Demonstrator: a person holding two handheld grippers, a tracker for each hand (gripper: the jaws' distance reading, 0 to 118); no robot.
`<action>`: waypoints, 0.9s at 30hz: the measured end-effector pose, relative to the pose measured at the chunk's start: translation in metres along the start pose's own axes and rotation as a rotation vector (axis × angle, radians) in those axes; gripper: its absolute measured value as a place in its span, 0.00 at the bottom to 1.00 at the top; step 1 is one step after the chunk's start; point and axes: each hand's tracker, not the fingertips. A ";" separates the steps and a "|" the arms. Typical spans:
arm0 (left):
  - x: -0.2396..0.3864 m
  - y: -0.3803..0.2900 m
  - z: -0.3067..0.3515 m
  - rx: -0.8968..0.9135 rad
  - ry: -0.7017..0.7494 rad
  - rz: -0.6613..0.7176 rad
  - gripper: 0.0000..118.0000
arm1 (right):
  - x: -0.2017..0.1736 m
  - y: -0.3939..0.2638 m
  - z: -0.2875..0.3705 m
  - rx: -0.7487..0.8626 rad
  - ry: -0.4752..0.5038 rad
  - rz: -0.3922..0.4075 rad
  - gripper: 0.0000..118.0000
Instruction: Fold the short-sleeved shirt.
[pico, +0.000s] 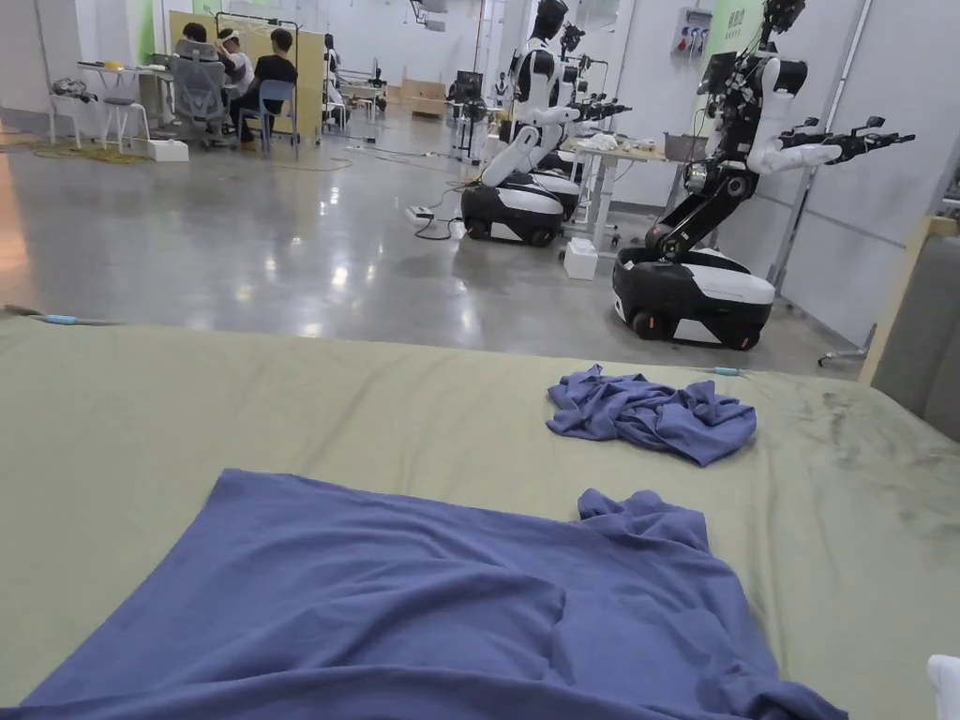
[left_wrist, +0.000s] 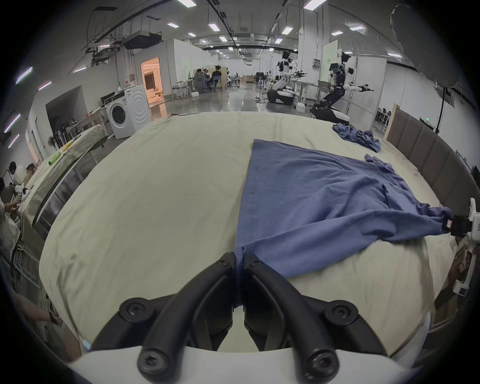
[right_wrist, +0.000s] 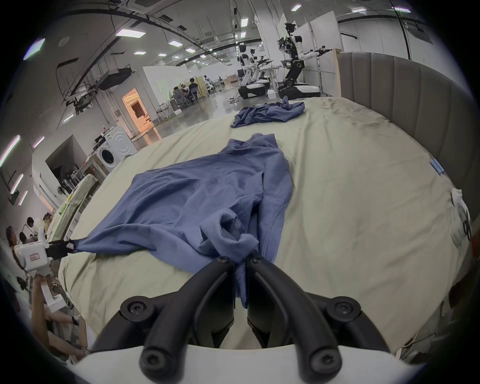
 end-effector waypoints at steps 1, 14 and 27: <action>-0.002 -0.009 0.009 -0.002 0.001 0.001 0.05 | 0.003 -0.009 0.005 -0.004 -0.003 0.000 0.06; -0.011 -0.111 0.054 -0.130 -0.028 0.005 0.05 | 0.028 -0.100 0.048 -0.072 -0.088 -0.017 0.06; -0.014 -0.143 0.060 -0.189 -0.014 -0.046 0.05 | 0.034 -0.138 0.061 -0.130 -0.180 0.104 0.06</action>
